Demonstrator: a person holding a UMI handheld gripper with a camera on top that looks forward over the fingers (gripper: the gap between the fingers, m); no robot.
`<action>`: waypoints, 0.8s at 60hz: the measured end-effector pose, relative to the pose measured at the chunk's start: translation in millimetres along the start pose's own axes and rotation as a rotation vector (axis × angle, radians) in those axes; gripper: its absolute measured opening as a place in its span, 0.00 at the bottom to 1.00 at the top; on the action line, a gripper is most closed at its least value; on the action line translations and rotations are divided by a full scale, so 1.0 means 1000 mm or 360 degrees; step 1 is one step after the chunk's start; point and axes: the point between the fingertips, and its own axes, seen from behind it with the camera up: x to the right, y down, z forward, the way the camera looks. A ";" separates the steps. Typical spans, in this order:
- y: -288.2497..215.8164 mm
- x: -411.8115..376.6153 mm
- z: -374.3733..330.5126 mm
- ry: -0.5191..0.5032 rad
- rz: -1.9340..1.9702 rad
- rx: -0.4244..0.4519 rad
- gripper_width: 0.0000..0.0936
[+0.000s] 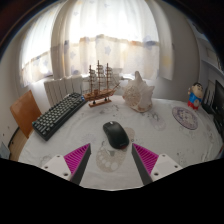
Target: Arrange mouse
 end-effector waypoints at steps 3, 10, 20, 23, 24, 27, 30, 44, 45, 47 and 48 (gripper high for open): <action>0.002 0.005 0.015 0.0017 0.0001 0.0010 0.91; 0.006 0.012 0.049 0.0027 0.0035 0.0022 0.91; -0.004 0.024 0.090 0.0056 -0.0006 0.0049 0.91; -0.008 0.028 0.102 0.0066 -0.0005 0.0045 0.91; -0.009 0.030 0.106 0.0069 -0.0004 0.0044 0.91; -0.014 0.032 0.117 0.0061 -0.0004 0.0044 0.92; -0.018 0.036 0.127 0.0062 -0.0008 0.0033 0.91; -0.028 0.039 0.148 0.0017 0.0020 -0.0007 0.82; -0.027 0.038 0.149 0.0007 0.0020 -0.0011 0.78; -0.027 0.036 0.148 0.0000 0.0008 -0.0008 0.70; -0.027 0.034 0.148 -0.0008 -0.0002 -0.0007 0.63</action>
